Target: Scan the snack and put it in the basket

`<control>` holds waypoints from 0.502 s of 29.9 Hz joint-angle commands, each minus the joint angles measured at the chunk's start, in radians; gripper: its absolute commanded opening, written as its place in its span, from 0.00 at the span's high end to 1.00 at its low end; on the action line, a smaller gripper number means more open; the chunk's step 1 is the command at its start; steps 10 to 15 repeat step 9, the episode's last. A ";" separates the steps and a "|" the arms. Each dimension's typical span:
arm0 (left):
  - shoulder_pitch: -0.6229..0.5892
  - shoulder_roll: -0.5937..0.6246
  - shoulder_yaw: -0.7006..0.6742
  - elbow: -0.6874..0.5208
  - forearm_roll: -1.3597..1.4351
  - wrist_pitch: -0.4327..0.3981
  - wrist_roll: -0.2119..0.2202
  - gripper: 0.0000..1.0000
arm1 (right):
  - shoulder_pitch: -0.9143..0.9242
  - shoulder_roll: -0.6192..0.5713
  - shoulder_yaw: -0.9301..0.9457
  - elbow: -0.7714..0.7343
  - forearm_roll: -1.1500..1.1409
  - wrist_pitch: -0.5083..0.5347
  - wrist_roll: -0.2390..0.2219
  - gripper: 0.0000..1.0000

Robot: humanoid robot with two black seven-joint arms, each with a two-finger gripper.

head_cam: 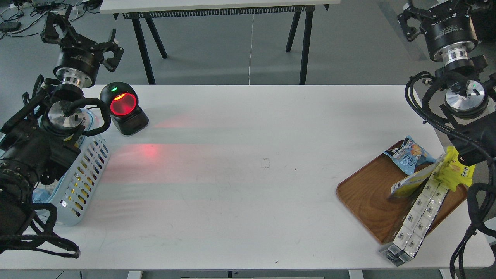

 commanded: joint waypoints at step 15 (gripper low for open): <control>-0.004 -0.007 -0.020 0.005 -0.004 0.000 -0.002 0.00 | -0.003 0.000 -0.002 0.000 0.000 0.000 0.000 0.01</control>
